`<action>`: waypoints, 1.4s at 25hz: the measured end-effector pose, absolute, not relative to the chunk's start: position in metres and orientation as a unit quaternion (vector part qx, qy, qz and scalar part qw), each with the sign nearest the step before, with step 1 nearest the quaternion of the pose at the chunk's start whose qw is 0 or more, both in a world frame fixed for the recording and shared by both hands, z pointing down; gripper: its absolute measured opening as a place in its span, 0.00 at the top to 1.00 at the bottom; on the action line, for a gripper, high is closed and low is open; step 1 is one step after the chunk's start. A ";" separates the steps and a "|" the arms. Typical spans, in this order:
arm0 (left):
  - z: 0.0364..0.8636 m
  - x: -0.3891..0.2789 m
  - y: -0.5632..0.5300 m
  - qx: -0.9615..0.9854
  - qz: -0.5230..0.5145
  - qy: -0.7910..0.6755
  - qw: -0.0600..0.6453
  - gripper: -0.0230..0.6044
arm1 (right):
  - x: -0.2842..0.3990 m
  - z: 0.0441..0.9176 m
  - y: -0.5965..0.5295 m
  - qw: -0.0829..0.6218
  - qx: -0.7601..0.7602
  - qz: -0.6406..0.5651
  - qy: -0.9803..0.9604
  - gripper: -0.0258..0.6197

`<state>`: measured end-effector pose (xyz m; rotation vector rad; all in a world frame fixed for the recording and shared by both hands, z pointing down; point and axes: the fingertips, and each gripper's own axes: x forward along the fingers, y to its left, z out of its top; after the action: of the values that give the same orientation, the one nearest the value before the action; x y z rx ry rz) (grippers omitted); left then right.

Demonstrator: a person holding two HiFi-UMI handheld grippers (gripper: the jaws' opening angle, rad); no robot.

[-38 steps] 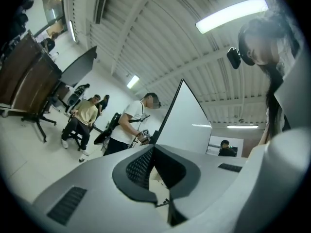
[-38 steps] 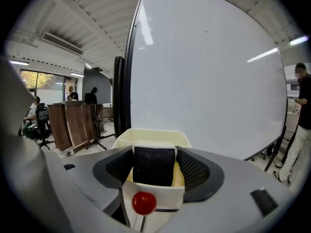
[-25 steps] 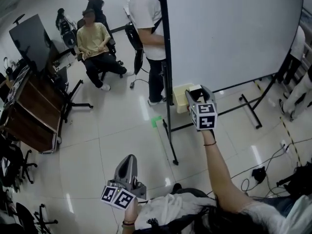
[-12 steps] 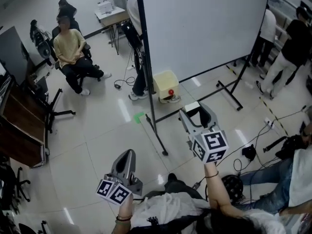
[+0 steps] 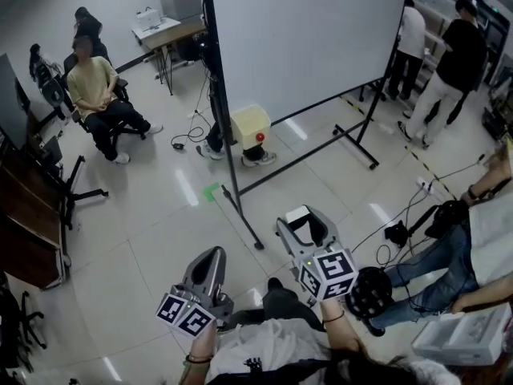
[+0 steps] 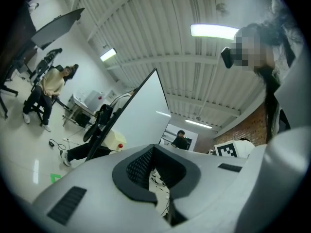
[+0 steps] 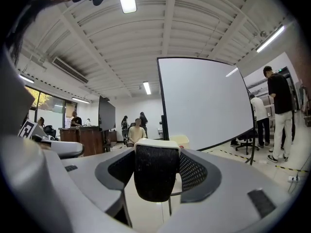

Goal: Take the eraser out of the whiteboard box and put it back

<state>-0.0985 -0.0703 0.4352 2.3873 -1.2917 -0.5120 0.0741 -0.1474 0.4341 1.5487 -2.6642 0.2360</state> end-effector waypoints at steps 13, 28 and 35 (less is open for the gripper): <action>0.426 -0.125 -0.057 0.841 -0.167 -0.494 0.146 0.98 | 0.047 0.438 -0.138 0.046 0.482 0.074 -0.872 0.54; 0.448 -0.113 -0.059 0.851 -0.140 -0.468 0.195 0.98 | 0.060 0.445 -0.126 0.053 0.503 0.087 -0.858 0.54; 0.453 -0.111 -0.061 0.853 -0.140 -0.457 0.208 0.98 | 0.062 0.414 -0.172 0.042 0.506 0.046 -0.861 0.54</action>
<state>-0.1113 -0.0610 0.4528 2.3749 -1.2714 -0.3887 0.0617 -0.1721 0.4139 1.5473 -2.6339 0.1400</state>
